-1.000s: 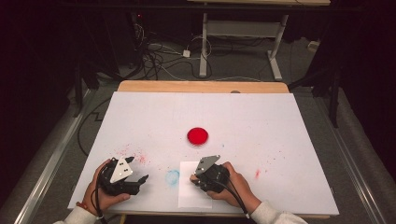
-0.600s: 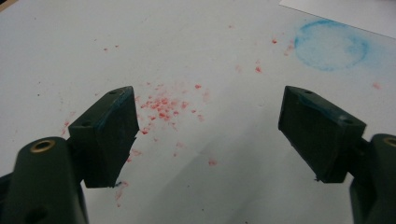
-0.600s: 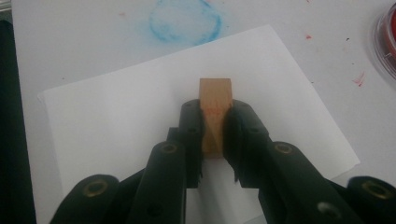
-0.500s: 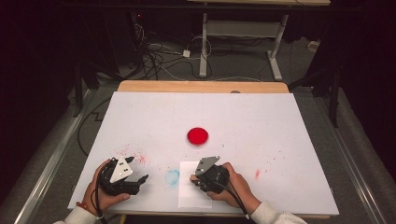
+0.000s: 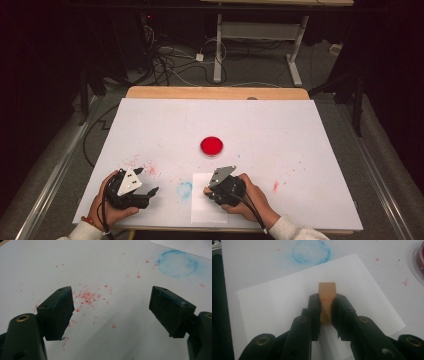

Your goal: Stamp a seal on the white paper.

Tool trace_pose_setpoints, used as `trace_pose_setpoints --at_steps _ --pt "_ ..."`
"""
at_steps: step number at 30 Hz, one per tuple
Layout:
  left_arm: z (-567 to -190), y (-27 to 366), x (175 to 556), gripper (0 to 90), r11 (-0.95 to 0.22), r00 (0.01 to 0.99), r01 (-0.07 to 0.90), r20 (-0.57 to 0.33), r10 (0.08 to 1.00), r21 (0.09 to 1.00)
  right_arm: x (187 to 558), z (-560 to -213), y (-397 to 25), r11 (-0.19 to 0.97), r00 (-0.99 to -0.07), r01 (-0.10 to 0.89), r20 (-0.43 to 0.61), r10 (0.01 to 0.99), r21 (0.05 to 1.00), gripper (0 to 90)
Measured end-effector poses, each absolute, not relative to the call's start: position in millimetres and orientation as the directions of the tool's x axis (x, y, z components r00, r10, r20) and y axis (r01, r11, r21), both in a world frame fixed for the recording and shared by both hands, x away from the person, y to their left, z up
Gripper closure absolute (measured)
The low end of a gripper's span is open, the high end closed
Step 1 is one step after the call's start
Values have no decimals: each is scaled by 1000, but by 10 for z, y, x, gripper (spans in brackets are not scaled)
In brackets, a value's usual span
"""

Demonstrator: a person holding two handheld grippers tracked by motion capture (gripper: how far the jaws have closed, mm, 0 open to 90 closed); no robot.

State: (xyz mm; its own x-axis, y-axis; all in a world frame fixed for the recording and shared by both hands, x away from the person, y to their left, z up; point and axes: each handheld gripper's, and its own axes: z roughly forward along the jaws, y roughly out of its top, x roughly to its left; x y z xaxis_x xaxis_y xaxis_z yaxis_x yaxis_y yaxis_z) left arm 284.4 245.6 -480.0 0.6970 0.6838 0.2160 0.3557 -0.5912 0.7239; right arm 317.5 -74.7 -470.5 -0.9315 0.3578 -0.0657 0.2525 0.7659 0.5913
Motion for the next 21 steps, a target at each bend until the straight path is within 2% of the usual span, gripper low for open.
trace_pose_setpoints --at_steps 12,21 --pt "-4797 2456 2845 189 -592 697 355 217 683 724 3200 -4379 -917 698 -910 246 -87 404 673 760" --pt "-4800 2455 2845 189 -592 698 355 216 683 723 3353 -4248 -1088 654 -868 272 -113 483 706 761"
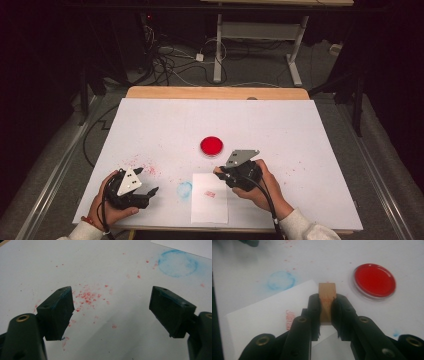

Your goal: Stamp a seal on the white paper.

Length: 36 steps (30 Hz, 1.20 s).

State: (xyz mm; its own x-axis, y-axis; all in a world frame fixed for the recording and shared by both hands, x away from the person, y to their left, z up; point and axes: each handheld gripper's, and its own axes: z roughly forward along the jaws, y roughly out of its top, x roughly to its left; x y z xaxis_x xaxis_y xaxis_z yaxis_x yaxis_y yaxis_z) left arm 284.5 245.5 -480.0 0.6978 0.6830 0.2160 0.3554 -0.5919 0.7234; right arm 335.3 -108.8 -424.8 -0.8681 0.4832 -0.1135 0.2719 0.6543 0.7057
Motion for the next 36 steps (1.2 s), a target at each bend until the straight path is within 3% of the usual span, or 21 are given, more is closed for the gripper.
trace_pose_setpoints --at_steps 36 --pt "-4813 2478 2870 189 -579 701 358 199 685 732 3970 -4058 -996 642 -815 316 -146 561 699 760"
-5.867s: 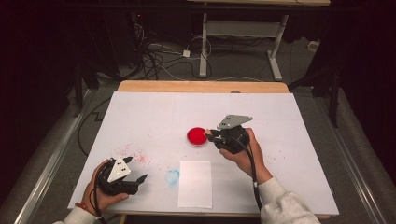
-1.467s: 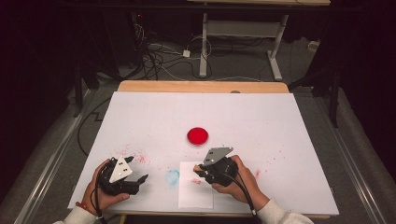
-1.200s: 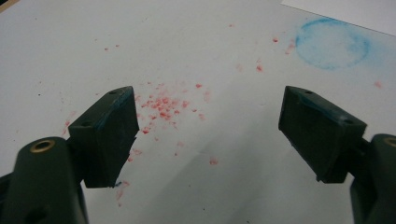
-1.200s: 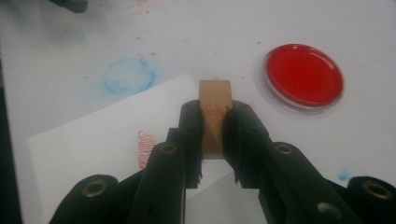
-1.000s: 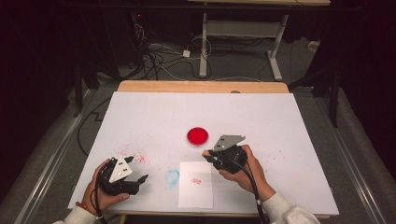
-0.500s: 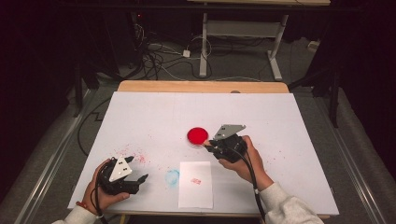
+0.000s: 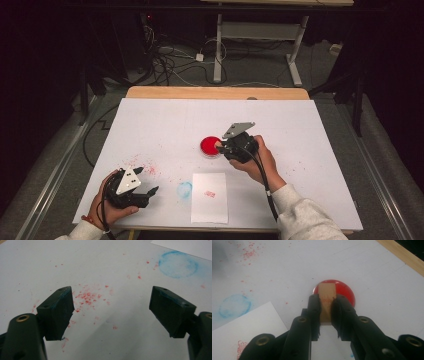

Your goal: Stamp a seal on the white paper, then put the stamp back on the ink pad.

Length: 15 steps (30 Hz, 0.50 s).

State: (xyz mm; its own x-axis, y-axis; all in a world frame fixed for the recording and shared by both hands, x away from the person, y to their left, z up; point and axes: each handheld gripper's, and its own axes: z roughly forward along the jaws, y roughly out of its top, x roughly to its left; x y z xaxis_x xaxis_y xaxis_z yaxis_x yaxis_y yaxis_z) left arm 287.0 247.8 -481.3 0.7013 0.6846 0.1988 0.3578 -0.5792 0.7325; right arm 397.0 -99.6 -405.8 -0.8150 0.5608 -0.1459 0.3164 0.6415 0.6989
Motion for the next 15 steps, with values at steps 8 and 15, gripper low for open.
trace_pose_setpoints --at_steps 8,15 --pt "-4814 2486 2868 189 -577 699 361 198 688 732 4108 -4093 -977 635 -799 347 -137 585 690 760" --pt "-4820 2471 2870 189 -585 703 358 201 682 728 4221 -4145 -932 631 -785 376 -129 606 679 760"
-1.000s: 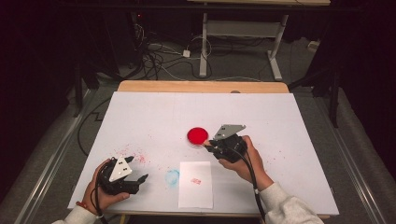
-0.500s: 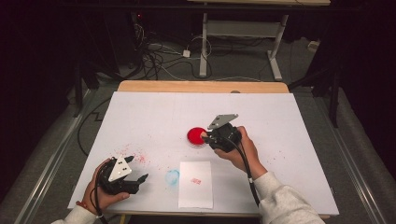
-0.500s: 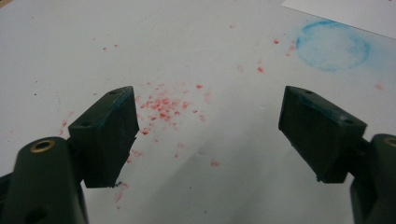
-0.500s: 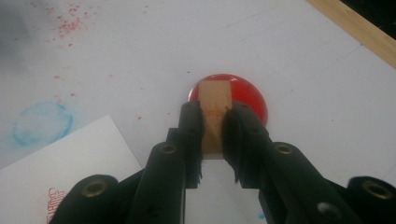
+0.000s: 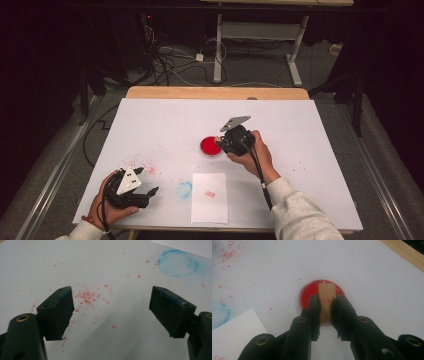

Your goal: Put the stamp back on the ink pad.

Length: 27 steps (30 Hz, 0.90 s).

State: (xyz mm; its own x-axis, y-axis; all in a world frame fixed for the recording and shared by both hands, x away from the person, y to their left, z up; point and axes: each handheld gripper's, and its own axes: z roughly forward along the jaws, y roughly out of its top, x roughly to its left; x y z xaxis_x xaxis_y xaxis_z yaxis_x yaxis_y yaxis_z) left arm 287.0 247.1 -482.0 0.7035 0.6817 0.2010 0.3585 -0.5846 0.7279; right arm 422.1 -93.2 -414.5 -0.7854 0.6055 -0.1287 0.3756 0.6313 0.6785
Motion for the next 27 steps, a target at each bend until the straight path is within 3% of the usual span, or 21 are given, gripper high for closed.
trace_pose_setpoints --at_steps 27 --pt "-4822 2477 2876 189 -597 710 345 214 671 724 4458 -4508 -623 663 -777 436 -118 618 608 757"
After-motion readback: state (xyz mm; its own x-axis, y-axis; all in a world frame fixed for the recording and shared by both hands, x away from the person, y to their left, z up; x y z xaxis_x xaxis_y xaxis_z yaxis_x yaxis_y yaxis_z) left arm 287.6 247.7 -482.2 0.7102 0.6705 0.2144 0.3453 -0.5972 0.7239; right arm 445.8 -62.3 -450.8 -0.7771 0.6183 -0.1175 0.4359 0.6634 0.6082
